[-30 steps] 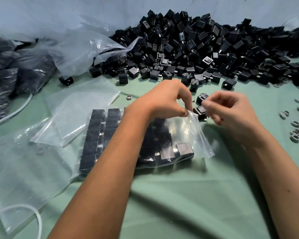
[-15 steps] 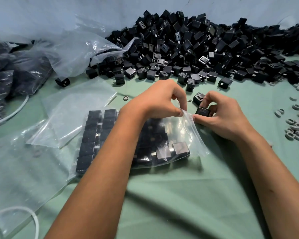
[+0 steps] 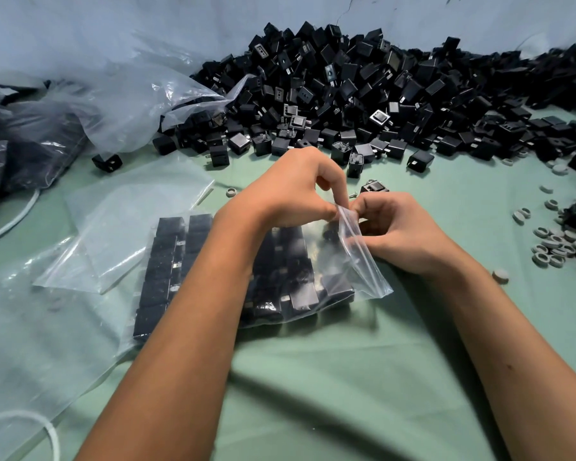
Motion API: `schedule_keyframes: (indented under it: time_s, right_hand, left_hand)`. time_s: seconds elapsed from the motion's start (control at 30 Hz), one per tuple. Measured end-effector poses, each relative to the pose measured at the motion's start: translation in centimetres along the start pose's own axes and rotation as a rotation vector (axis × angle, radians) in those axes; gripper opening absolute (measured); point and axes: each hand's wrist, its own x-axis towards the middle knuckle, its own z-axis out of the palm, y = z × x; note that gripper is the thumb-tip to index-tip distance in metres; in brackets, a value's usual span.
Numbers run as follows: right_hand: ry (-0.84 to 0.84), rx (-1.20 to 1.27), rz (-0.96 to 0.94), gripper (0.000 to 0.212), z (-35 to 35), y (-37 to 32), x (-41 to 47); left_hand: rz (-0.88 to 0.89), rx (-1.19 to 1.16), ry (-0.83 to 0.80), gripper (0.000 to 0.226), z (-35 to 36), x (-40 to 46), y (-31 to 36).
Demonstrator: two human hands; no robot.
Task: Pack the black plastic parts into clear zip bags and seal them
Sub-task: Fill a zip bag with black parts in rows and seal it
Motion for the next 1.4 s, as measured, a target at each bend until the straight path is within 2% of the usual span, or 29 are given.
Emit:
schedule_keyframes:
  time_s: [0.17, 0.4, 0.67, 0.83, 0.9, 1.03, 1.2, 1.4]
  right_hand:
    - [-0.021, -0.062, 0.005, 0.013, 0.4, 0.1, 0.0]
    - [-0.042, -0.027, -0.016, 0.023, 0.3, 0.3, 0.1]
    - [-0.193, -0.094, 0.072, 0.016, -0.3, 0.0, -0.1]
    - [-0.26, -0.076, 0.063, 0.017, -0.1, -0.8, -0.3]
    - [-0.258, -0.063, 0.054, 0.021, 0.1, -0.9, -0.3]
    - [-0.23, -0.037, 0.044, 0.008, 0.3, -1.2, -0.3]
    - [-0.222, -0.074, 0.033, 0.015, 0.9, -1.1, -0.3]
    - [-0.194, -0.067, 0.042, 0.009, 0.3, -1.2, -0.3]
  left_hand:
    - [-0.009, -0.009, -0.011, 0.018, -0.1, -0.1, -0.1]
    - [-0.026, -0.046, 0.01, 0.015, -0.2, -0.1, -0.8]
    - [-0.044, -0.086, 0.096, 0.01, -0.6, -0.2, -1.3]
    - [-0.071, -0.088, 0.097, 0.011, -0.9, -0.4, -1.6]
    - [-0.072, -0.088, 0.091, 0.01, -1.0, -0.5, -1.6]
    - [-0.075, -0.089, 0.097, 0.01, -1.1, -0.6, -1.5]
    - [-0.083, -0.096, 0.11, 0.01, -1.2, -0.7, -1.5]
    - [-0.123, -0.057, 0.088, 0.01, -1.5, -0.8, -2.3]
